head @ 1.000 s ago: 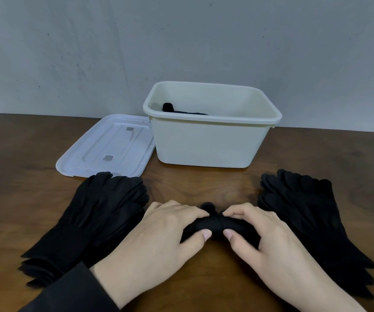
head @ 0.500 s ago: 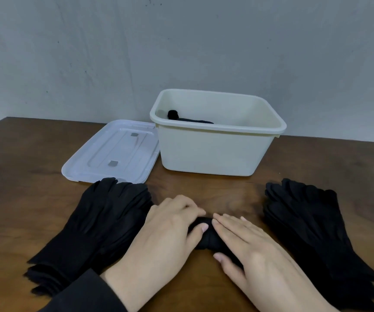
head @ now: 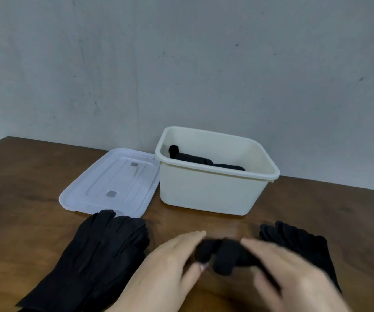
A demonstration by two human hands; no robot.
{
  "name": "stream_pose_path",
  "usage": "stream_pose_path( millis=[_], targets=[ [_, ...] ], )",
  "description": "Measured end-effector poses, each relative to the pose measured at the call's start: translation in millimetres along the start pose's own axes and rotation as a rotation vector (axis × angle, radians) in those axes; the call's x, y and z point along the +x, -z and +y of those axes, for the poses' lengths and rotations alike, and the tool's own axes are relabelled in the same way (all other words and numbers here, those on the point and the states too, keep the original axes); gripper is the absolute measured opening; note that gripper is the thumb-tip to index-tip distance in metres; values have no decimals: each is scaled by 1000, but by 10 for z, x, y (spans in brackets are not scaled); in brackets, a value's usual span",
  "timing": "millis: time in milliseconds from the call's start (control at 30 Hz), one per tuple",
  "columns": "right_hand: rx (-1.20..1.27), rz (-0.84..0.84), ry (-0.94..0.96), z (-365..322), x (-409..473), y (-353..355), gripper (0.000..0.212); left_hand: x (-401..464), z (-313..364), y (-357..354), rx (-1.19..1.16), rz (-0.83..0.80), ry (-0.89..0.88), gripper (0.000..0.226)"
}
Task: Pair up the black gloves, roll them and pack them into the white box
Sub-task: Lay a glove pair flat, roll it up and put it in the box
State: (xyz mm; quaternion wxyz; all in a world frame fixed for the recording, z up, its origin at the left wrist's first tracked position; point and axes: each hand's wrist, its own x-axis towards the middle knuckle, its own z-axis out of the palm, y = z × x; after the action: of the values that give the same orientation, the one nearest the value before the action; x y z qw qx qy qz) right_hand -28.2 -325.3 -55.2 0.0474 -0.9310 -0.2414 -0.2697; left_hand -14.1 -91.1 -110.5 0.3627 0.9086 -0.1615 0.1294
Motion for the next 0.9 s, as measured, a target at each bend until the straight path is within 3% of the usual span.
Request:
stream_pose_path(
  millis=[67, 133, 300, 600, 900],
  targets=[
    [171, 43, -111, 108, 275, 324, 49, 59, 3, 21, -88, 101, 147, 39],
    [256, 62, -166, 229, 652, 513, 36, 126, 4, 26, -187, 125, 272, 28],
    [115, 73, -118, 616, 1792, 235, 18, 180, -43, 33, -298, 148, 376, 15],
    [-184, -352, -21, 988, 2569, -759, 18, 176, -17, 36, -309, 161, 386, 11],
    [-237, -782, -37, 985, 2574, -876, 15, 192, 0, 46, -269, 146, 370, 12]
  ],
)
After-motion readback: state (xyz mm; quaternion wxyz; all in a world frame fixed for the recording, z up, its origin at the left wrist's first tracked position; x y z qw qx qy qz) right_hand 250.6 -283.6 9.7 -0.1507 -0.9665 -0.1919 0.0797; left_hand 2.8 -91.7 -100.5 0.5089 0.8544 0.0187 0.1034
